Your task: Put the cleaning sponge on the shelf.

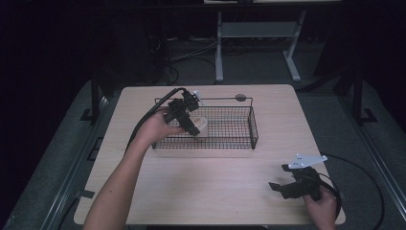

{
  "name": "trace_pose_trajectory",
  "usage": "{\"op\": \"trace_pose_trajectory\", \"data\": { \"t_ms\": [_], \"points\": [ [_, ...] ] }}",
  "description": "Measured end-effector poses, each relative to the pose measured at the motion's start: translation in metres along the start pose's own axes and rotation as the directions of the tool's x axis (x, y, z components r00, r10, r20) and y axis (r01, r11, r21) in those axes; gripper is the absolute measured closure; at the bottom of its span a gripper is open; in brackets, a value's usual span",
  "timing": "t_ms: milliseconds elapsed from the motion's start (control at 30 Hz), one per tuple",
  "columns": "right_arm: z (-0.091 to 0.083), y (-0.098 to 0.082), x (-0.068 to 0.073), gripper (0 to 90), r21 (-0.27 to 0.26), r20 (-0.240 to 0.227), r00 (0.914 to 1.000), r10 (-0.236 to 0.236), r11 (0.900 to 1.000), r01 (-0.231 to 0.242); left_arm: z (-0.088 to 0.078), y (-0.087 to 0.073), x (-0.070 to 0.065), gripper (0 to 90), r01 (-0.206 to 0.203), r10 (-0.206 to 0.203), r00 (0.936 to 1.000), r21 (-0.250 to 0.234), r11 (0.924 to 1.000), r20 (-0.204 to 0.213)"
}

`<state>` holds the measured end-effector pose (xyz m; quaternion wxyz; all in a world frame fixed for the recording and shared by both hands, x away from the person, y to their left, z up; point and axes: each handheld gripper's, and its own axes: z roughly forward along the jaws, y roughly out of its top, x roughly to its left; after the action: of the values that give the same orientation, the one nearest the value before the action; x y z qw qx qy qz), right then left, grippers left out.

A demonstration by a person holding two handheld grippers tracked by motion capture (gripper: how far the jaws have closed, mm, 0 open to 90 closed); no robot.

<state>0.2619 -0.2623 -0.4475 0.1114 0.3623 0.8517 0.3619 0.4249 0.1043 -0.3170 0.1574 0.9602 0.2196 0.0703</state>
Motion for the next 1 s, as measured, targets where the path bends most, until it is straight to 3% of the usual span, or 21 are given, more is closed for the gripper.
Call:
{"op": "trace_pose_trajectory", "data": {
  "t_ms": [367,1000],
  "points": [
    [0.000,0.000,0.000,14.2,0.002,0.006,1.0000,-0.001,1.000,0.001,-0.004,-0.013,-0.006,21.4,0.006,-0.006,0.9999,-0.024,0.9997,0.009],
    [0.001,0.001,0.001,14.2,0.010,0.012,0.9999,-0.008,1.000,0.008,-0.013,-0.040,-0.030,21.7,-0.016,0.018,0.9996,-0.074,0.9972,0.023]
  ]
}}
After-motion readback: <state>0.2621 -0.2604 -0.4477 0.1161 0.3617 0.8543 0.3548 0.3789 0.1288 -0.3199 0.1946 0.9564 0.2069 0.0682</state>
